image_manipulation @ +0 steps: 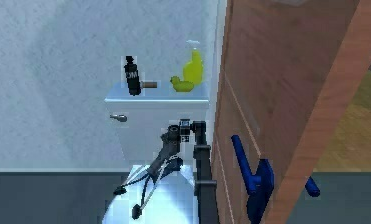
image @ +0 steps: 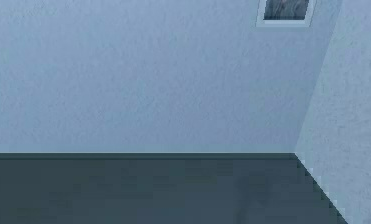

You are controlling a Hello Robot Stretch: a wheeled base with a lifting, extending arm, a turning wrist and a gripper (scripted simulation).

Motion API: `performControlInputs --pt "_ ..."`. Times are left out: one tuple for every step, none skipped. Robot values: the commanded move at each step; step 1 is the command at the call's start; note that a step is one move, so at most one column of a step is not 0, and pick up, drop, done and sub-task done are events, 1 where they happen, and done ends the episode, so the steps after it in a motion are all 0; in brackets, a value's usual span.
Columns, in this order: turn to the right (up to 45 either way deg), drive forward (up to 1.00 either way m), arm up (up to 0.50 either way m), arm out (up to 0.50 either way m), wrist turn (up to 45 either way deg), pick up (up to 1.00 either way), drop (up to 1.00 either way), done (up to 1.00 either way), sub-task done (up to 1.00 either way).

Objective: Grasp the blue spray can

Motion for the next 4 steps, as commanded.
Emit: performControlInputs --pt "0.0 0.0 0.0 0.0 45.0 0.0 0.0 0.0 0.0" --pt "0.0 0.0 0.0 0.0 45.0 0.0 0.0 0.0 0.0" --pt "0.0 0.0 0.0 0.0 6.0 0.0 0.0 0.0 0.0" --pt "0.0 0.0 -0.3 0.0 0.0 0.0 0.0 0.0 0.0"
